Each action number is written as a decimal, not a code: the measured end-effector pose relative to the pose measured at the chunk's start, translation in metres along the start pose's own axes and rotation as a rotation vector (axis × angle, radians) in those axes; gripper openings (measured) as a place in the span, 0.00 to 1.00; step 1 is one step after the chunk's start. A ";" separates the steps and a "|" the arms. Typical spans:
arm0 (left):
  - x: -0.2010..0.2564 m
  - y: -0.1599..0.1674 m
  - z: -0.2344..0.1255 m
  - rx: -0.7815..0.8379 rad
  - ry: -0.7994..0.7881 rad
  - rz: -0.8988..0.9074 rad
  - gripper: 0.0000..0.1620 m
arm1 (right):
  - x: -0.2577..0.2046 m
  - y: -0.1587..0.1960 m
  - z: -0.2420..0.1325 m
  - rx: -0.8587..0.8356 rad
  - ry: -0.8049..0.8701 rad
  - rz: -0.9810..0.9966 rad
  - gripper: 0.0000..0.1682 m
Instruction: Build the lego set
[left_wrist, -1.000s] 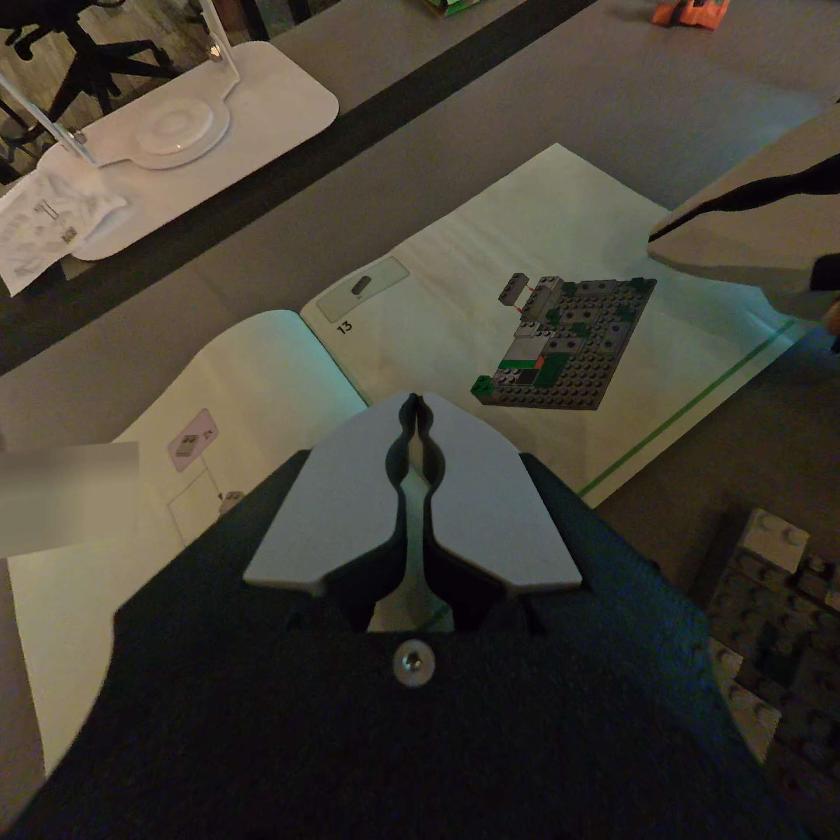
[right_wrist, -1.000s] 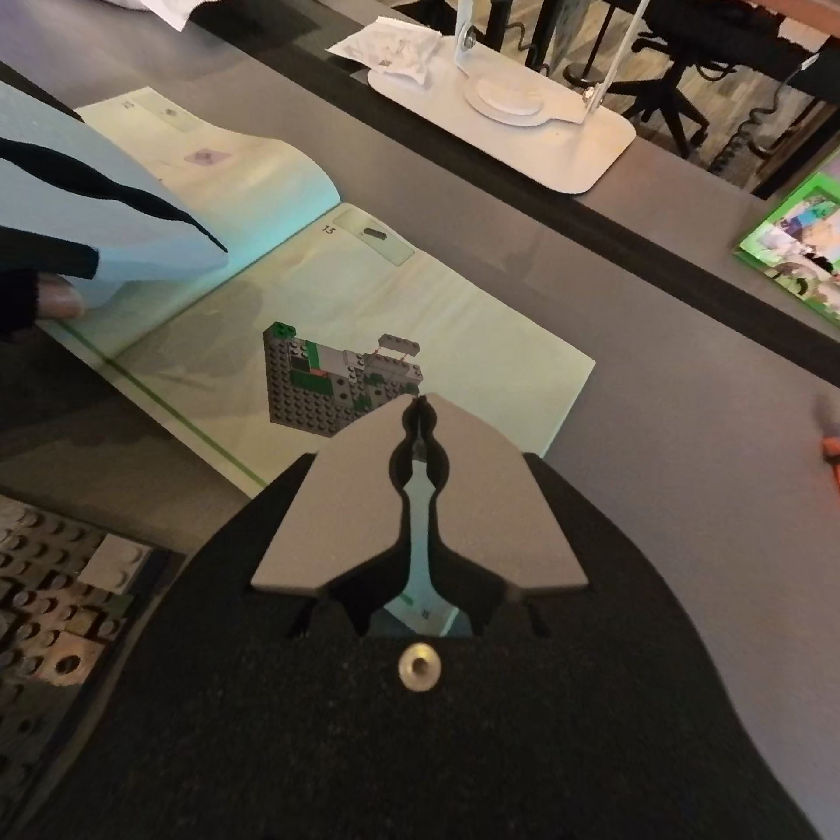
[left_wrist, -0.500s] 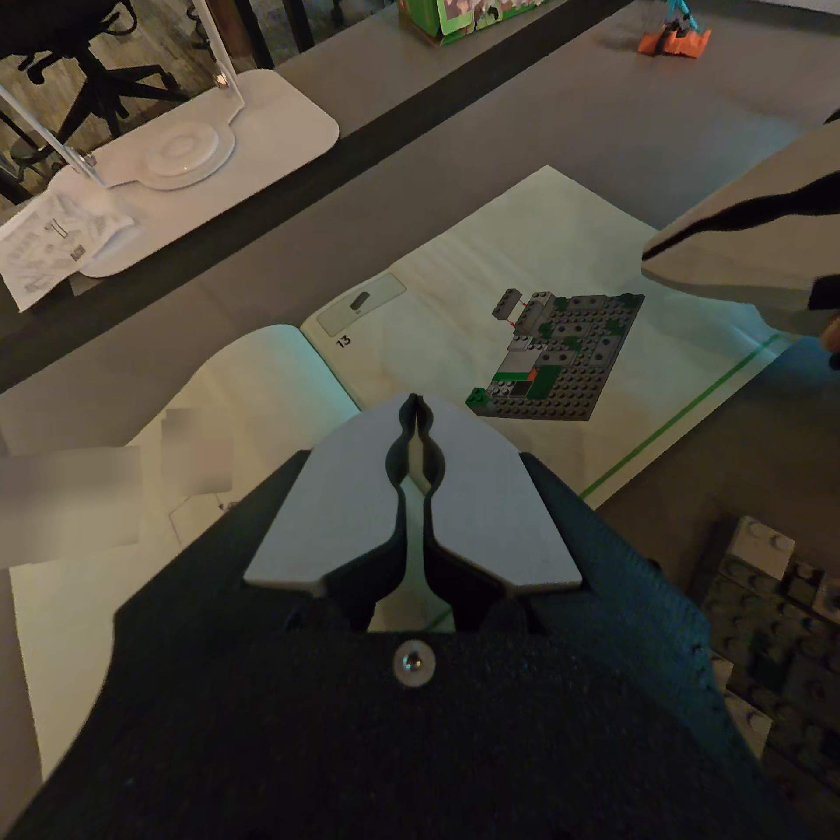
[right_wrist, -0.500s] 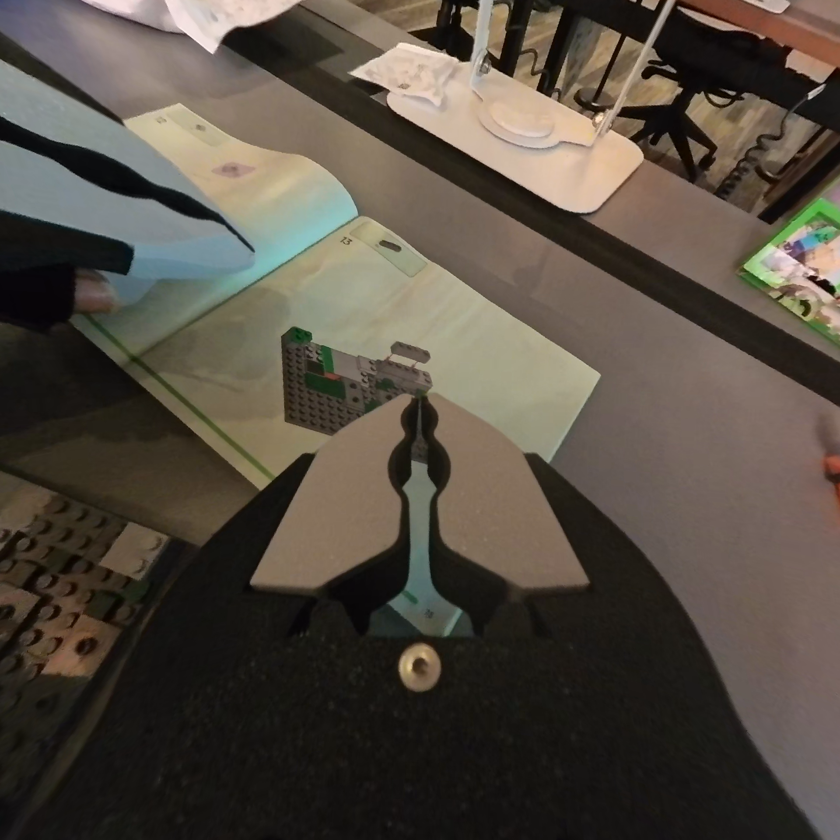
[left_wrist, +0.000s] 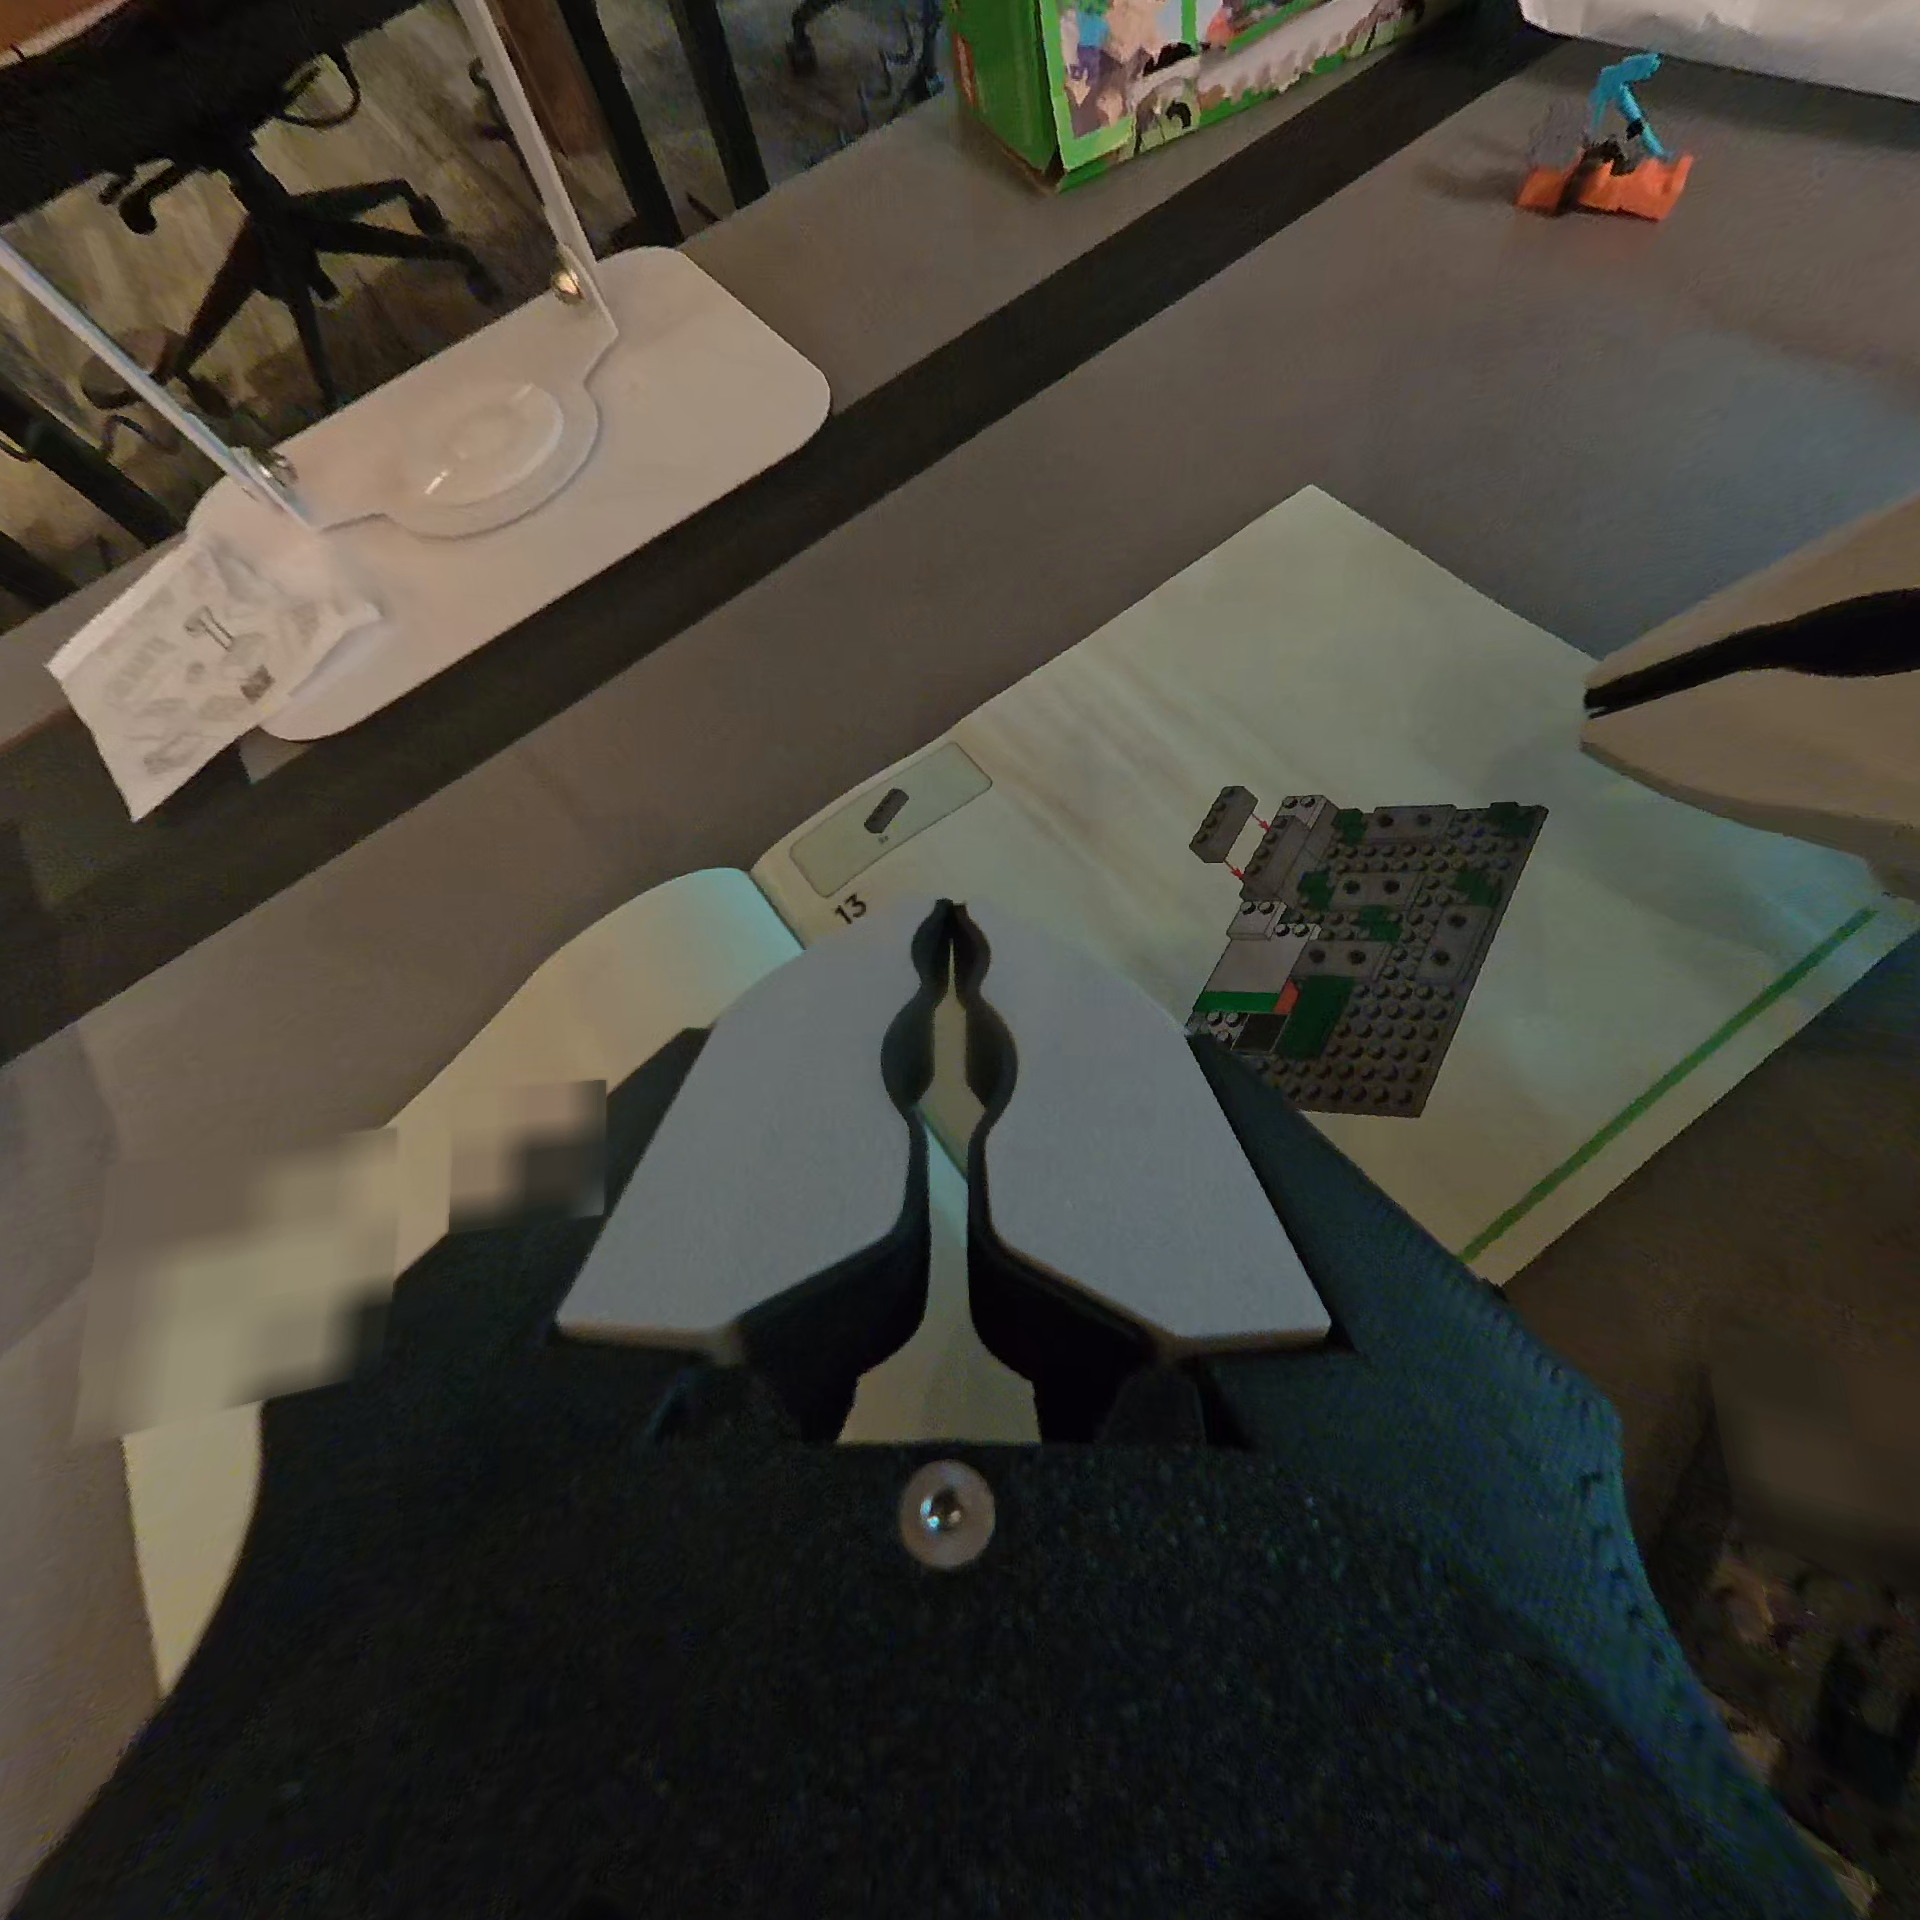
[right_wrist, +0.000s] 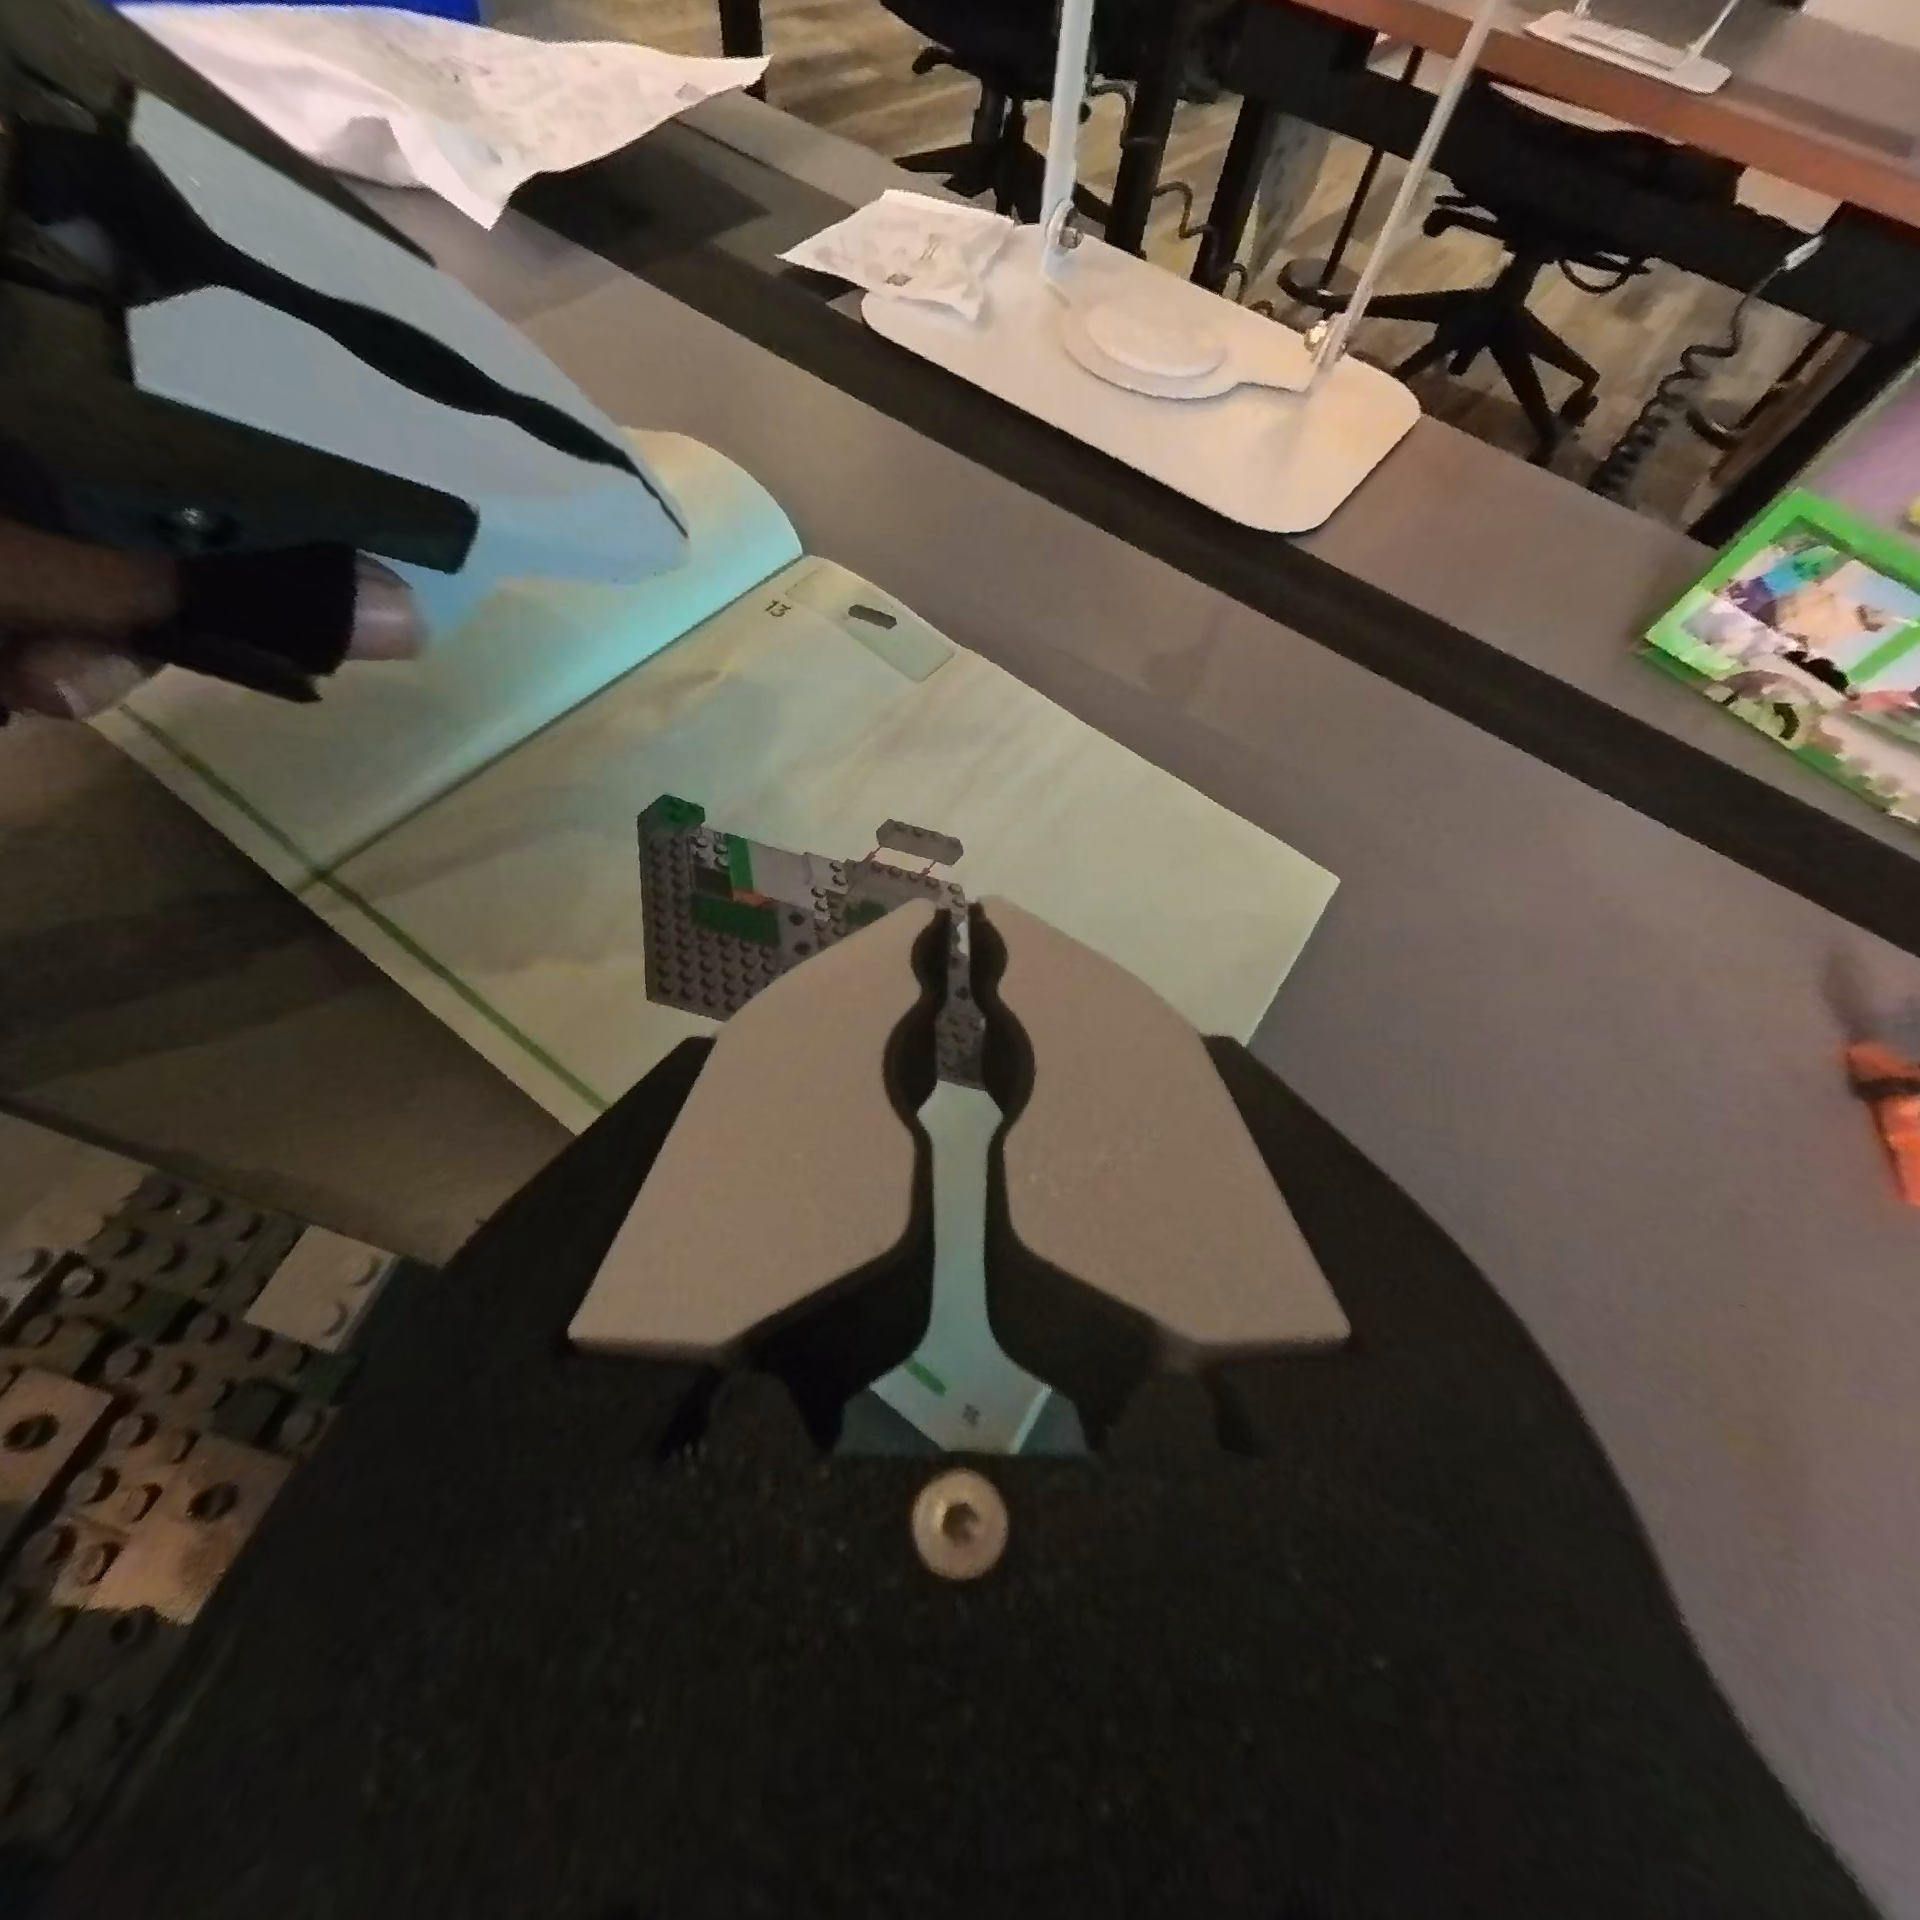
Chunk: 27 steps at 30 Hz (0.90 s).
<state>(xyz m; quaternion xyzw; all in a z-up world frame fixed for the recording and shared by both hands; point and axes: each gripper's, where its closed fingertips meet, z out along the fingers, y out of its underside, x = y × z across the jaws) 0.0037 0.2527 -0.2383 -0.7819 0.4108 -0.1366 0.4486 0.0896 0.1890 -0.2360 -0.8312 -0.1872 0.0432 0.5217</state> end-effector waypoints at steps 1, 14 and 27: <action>0.001 0.001 0.001 -0.003 0.003 0.000 0.00 | 0.000 0.000 0.000 0.000 0.000 -0.001 0.02; 0.010 0.011 -0.003 -0.006 0.029 0.003 0.00 | 0.002 -0.001 -0.006 0.010 -0.002 -0.002 0.03; 0.009 0.002 0.003 -0.001 0.021 0.024 0.00 | 0.002 -0.005 -0.006 0.032 -0.002 -0.049 0.03</action>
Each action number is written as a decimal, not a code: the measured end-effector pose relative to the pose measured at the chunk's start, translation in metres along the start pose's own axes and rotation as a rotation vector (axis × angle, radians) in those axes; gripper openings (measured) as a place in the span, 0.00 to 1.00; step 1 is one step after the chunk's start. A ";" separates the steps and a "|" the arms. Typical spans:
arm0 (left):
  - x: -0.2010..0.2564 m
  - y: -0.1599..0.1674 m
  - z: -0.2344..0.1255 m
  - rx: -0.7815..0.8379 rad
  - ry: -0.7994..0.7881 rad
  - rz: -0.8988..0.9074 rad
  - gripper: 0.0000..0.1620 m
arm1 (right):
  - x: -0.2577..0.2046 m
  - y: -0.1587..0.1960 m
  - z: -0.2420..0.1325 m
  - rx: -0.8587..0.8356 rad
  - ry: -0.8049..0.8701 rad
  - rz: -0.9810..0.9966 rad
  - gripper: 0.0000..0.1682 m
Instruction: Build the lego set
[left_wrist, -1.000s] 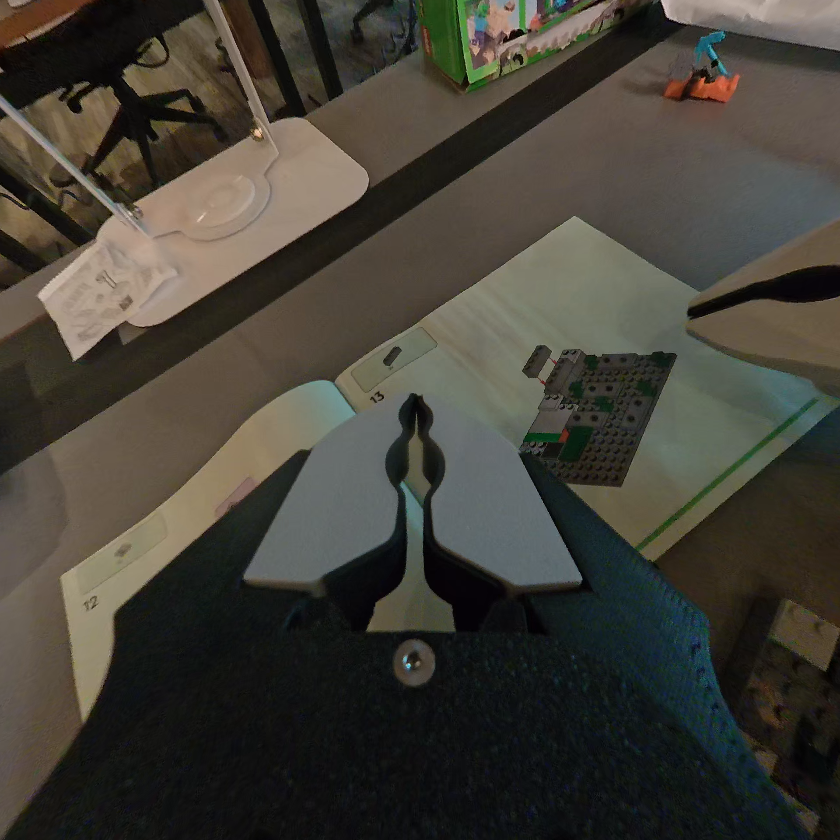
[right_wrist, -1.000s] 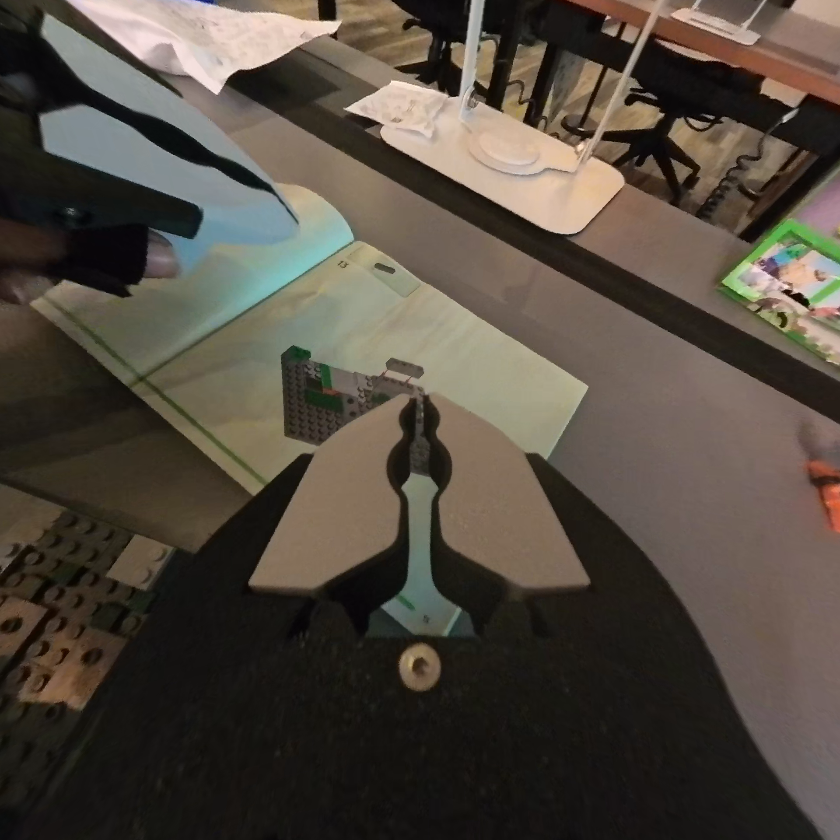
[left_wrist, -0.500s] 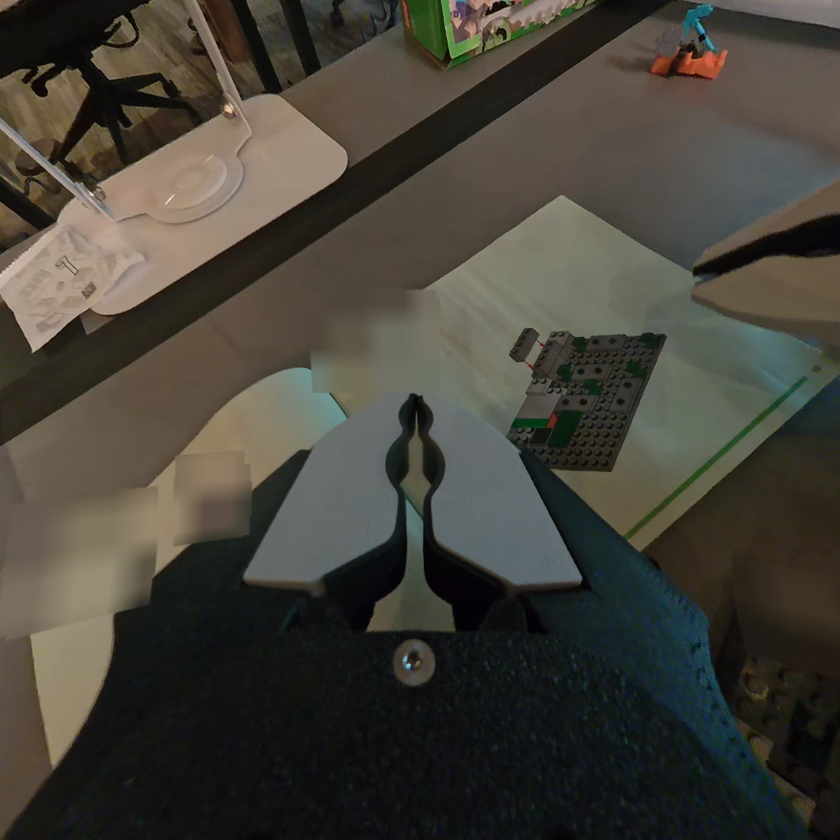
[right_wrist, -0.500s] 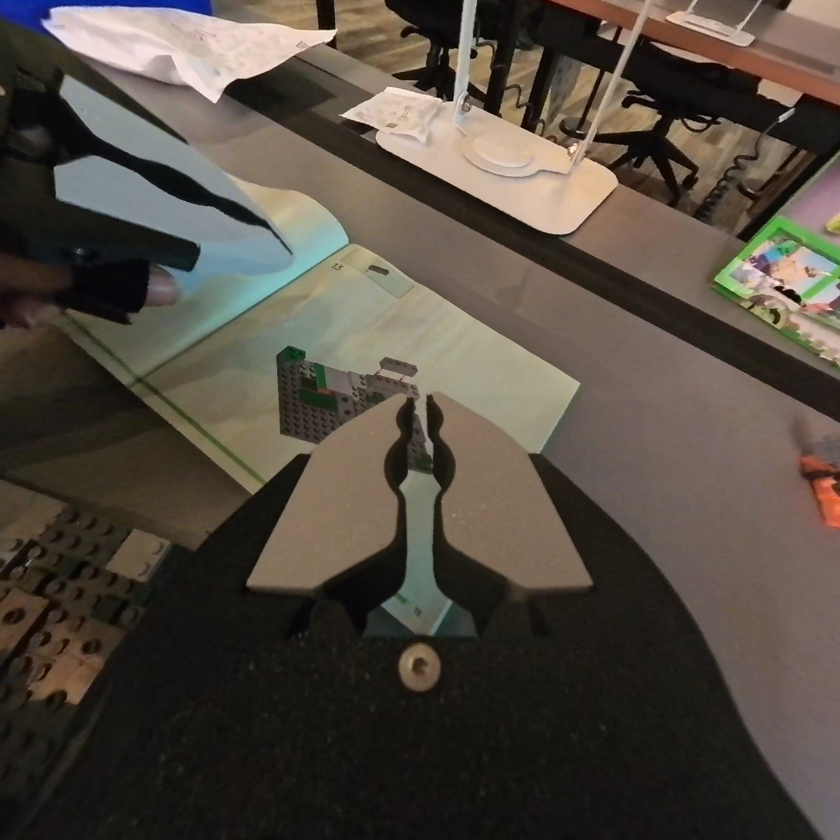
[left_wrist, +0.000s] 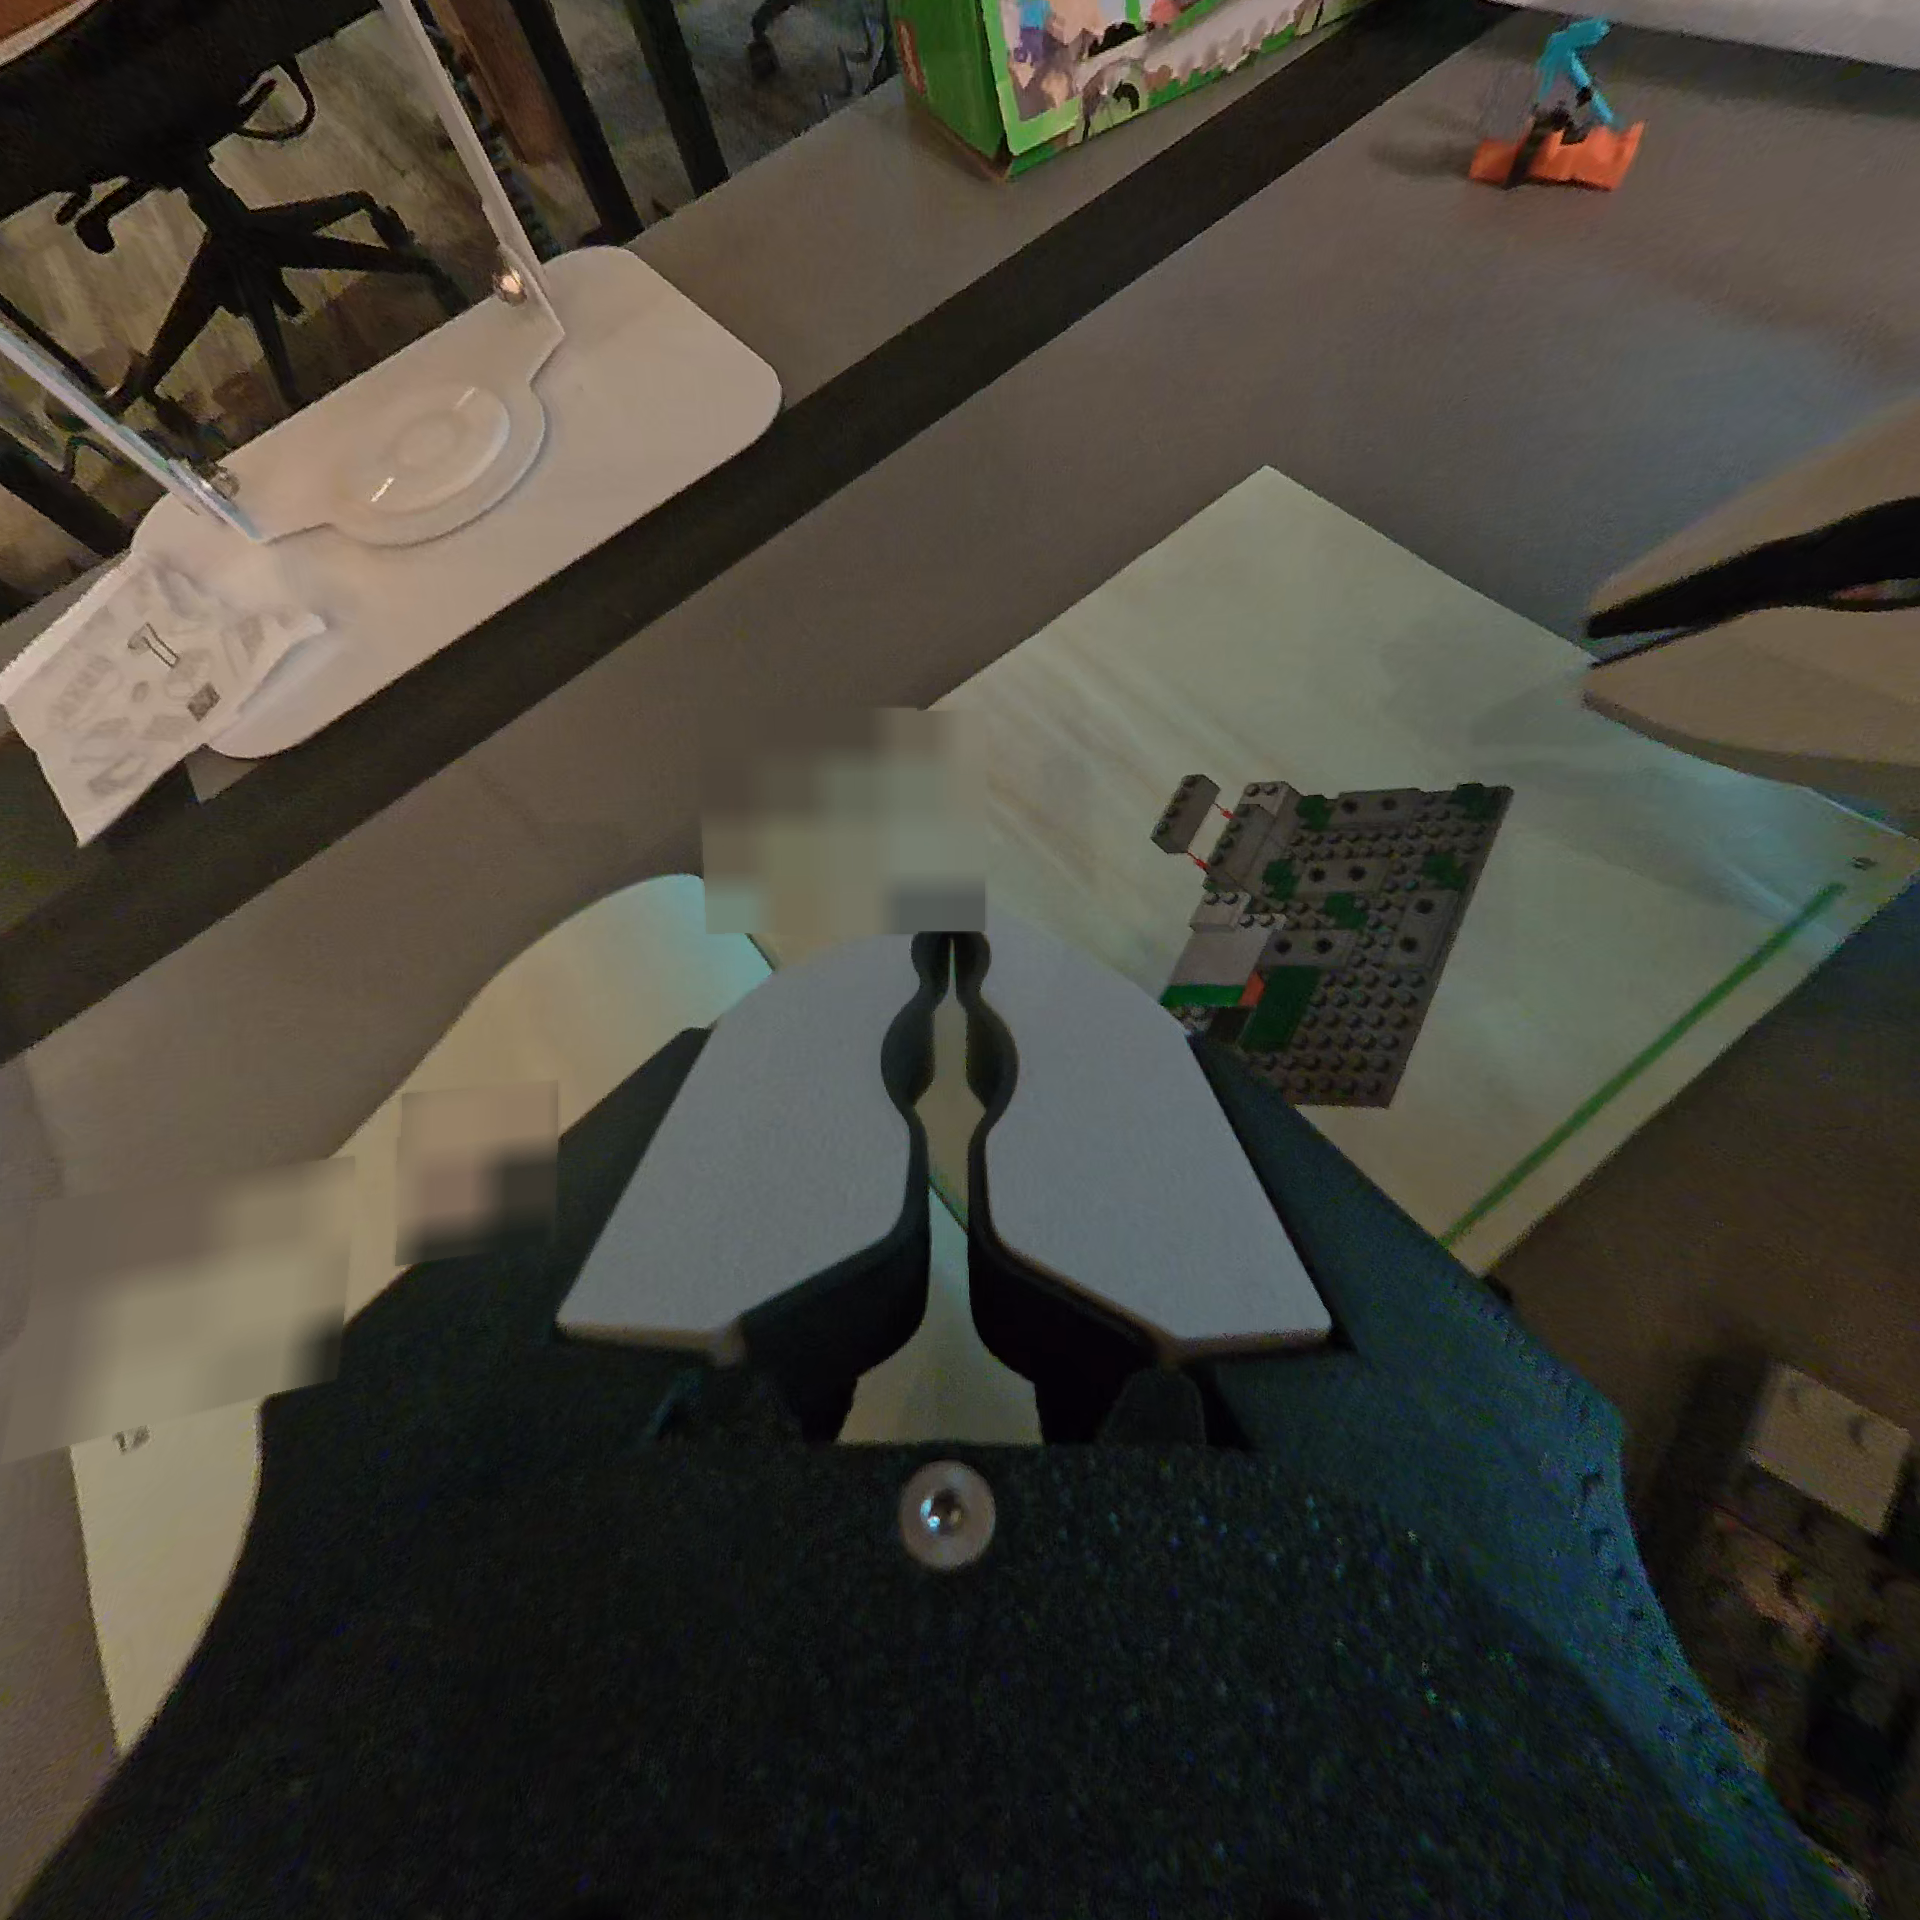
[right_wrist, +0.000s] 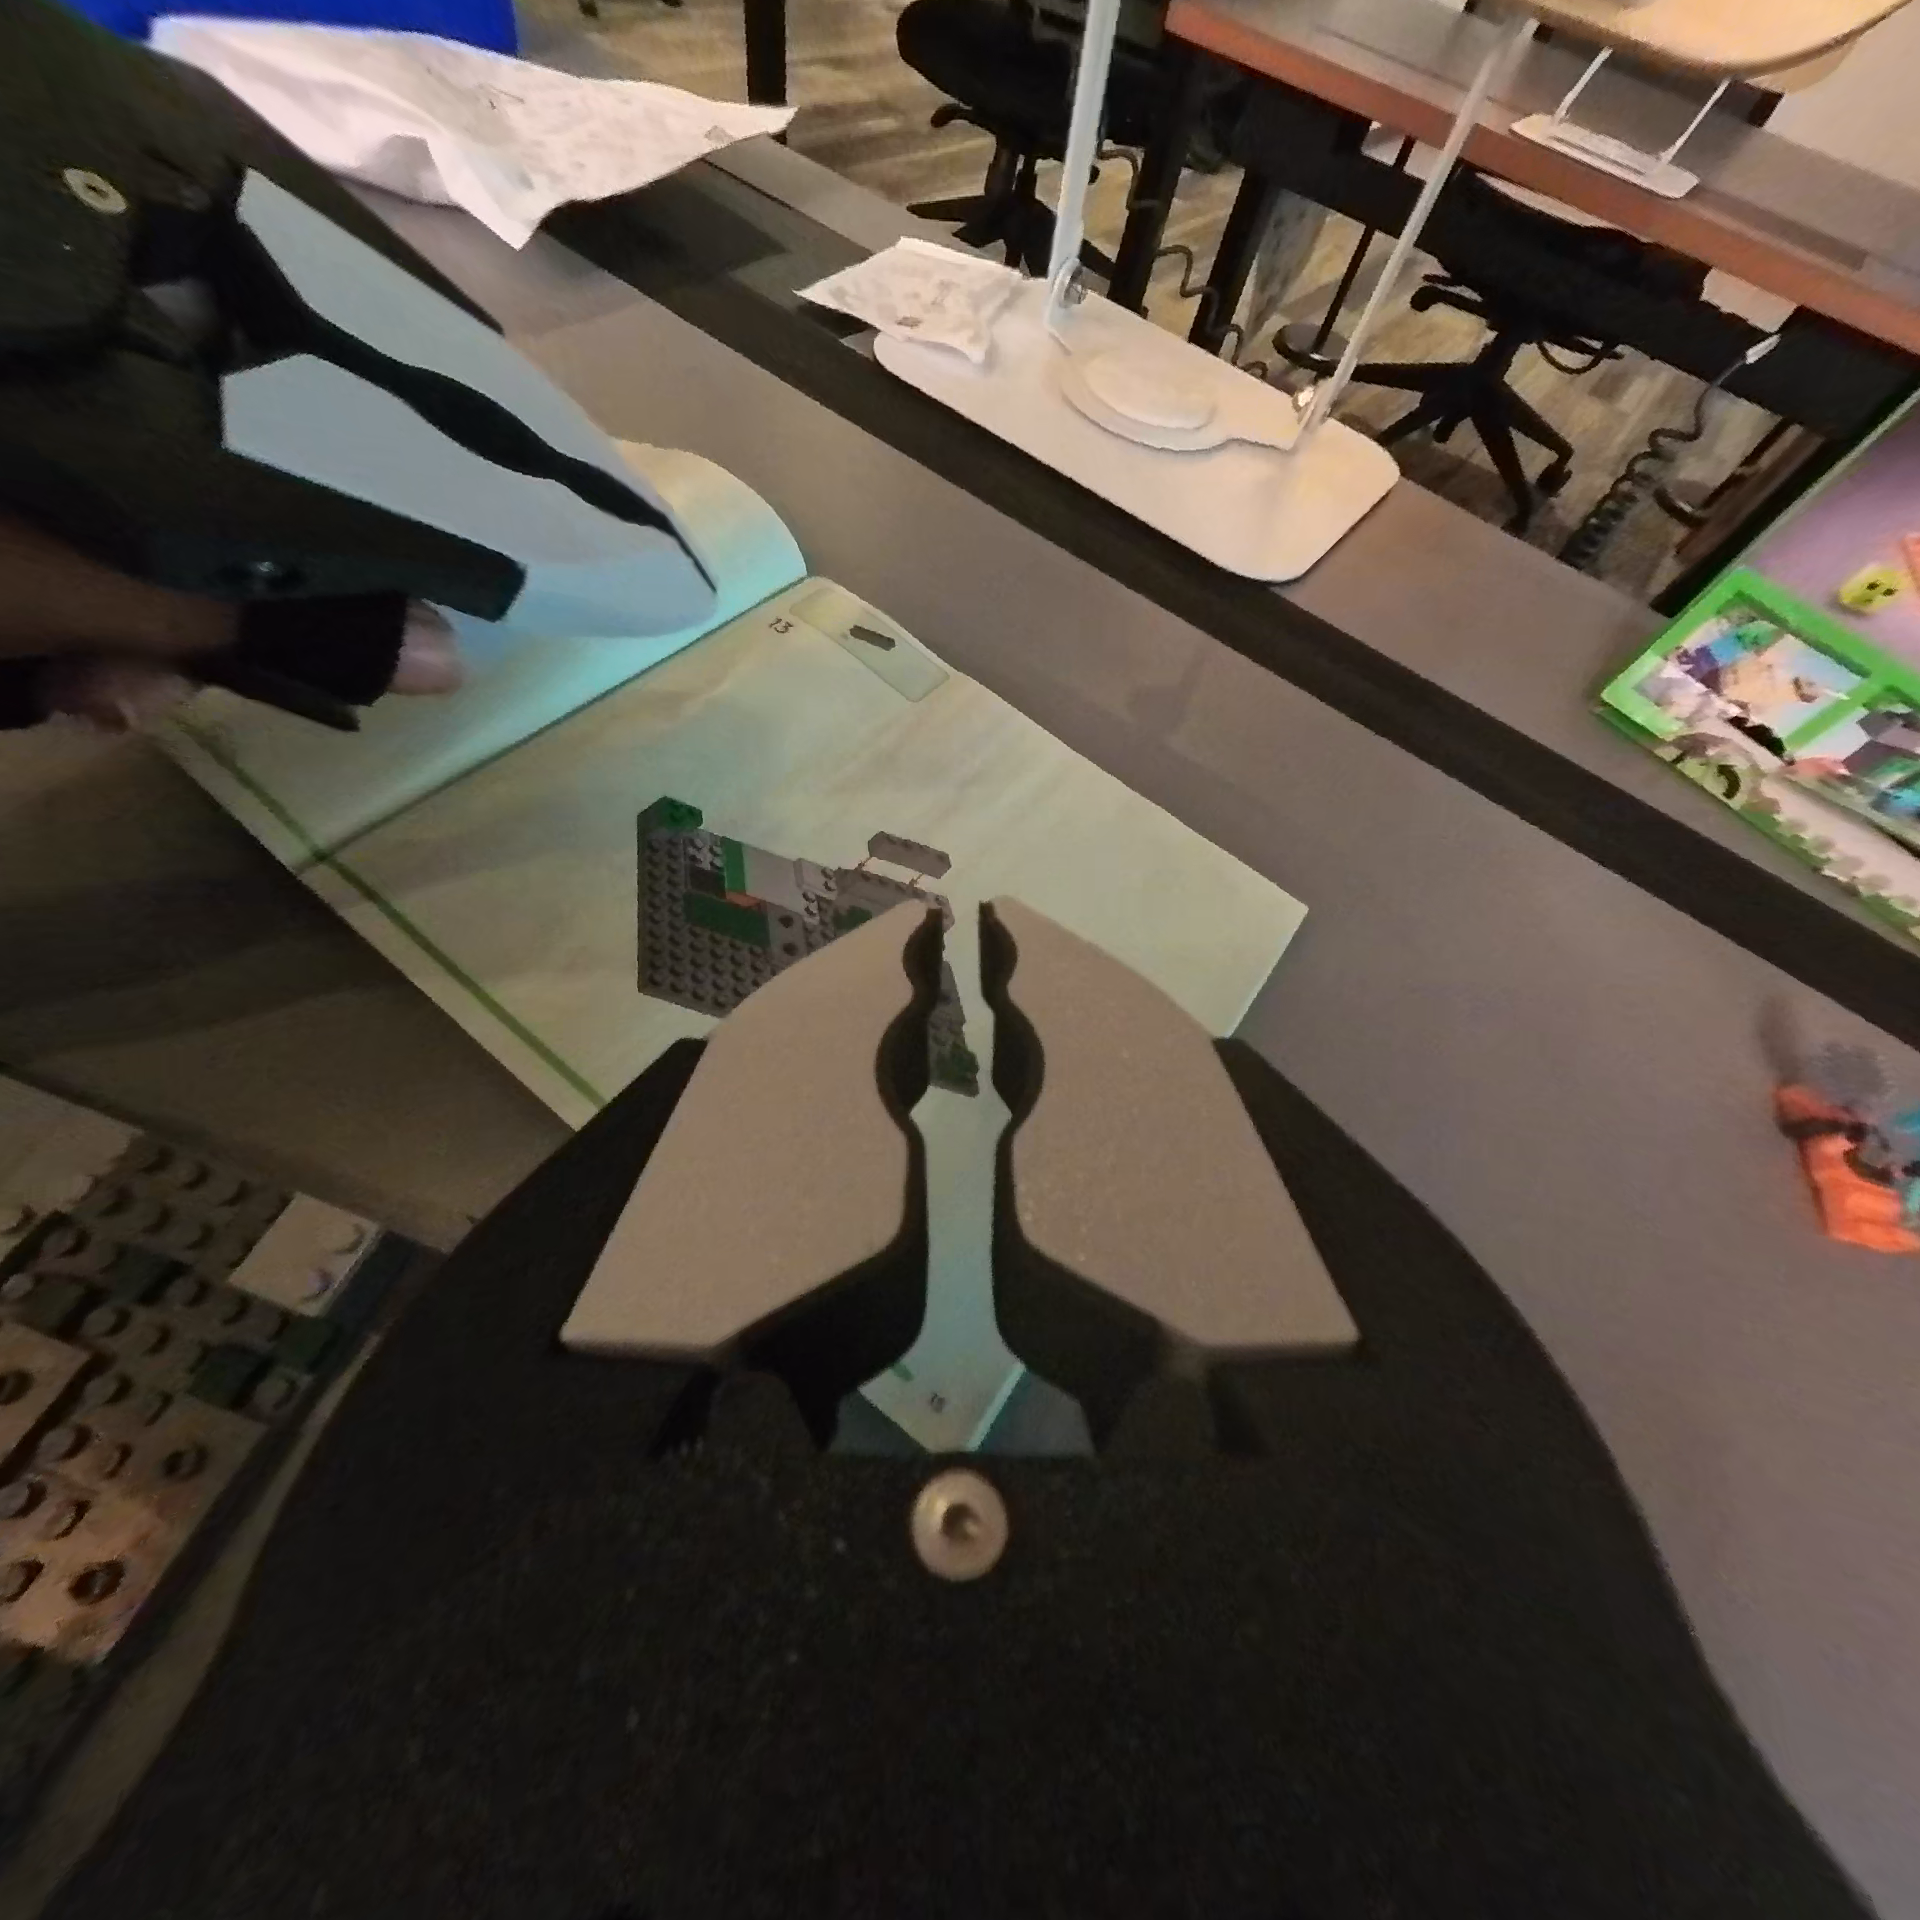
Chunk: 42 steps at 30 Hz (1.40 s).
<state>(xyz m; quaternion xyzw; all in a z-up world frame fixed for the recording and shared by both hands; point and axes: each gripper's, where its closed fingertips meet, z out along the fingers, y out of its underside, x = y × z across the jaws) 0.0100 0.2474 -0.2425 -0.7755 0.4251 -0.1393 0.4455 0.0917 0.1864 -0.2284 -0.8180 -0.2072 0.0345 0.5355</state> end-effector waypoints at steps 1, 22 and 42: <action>-0.002 -0.001 0.002 -0.008 -0.002 0.004 0.00 | 0.000 0.000 0.000 0.001 0.000 0.002 0.03; 0.066 0.010 0.040 -0.205 0.245 0.124 0.00 | 0.026 -0.004 -0.013 0.022 0.055 0.033 0.04; 0.052 -0.005 -0.068 0.036 0.223 -0.001 0.00 | 0.012 -0.008 -0.015 0.040 -0.033 0.044 0.03</action>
